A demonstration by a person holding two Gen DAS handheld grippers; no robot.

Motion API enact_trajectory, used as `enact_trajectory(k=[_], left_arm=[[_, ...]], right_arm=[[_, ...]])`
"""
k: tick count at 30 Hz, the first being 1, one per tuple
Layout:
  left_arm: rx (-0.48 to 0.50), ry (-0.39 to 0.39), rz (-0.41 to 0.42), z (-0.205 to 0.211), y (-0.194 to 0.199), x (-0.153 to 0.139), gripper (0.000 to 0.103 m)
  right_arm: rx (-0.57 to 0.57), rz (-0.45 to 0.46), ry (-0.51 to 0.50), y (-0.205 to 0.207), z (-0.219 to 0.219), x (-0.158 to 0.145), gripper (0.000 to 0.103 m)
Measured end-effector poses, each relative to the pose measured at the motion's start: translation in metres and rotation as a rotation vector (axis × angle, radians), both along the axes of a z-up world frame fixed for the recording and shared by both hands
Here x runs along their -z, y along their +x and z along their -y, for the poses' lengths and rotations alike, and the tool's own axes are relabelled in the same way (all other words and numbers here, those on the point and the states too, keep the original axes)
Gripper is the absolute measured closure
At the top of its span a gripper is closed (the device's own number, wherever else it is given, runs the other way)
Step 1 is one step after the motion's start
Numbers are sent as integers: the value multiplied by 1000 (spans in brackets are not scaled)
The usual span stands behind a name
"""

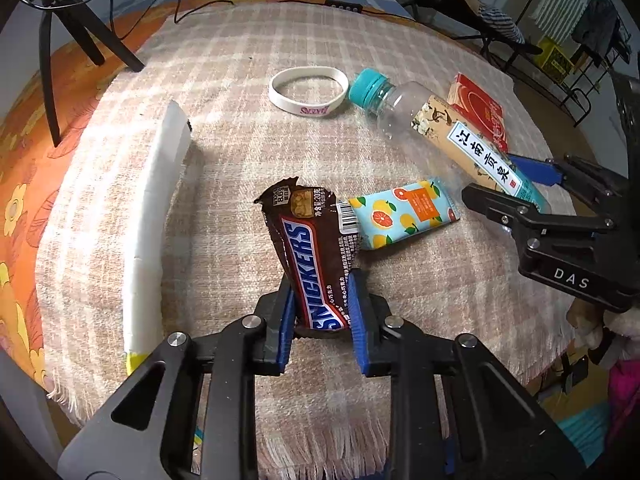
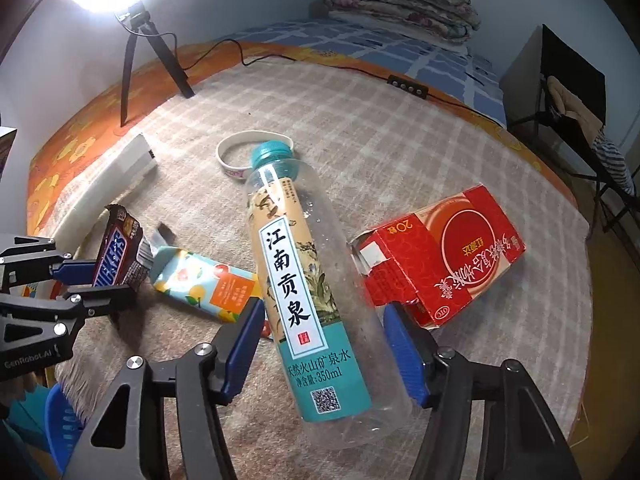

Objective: Collect trash
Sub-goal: 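Grasp the clear water bottle with the right tool while the left holds the wrapper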

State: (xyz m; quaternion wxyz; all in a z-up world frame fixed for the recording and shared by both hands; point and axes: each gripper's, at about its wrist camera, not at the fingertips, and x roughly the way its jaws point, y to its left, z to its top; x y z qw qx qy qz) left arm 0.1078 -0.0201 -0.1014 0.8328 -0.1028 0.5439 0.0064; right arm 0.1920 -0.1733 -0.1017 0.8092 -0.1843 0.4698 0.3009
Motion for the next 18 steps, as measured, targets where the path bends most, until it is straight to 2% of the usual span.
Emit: enact_trajectory(k=[13, 16, 18], left_arm=[[23, 14, 59, -3, -24, -24, 82], [29, 15, 62, 2, -26, -25, 82], [31, 16, 64, 4, -24, -27, 82]], right_arm=[[0, 25, 68, -14, 12, -12, 44], [-23, 0, 65, -17, 10, -10, 44], [-62, -67, 71, -17, 7, -5, 44]])
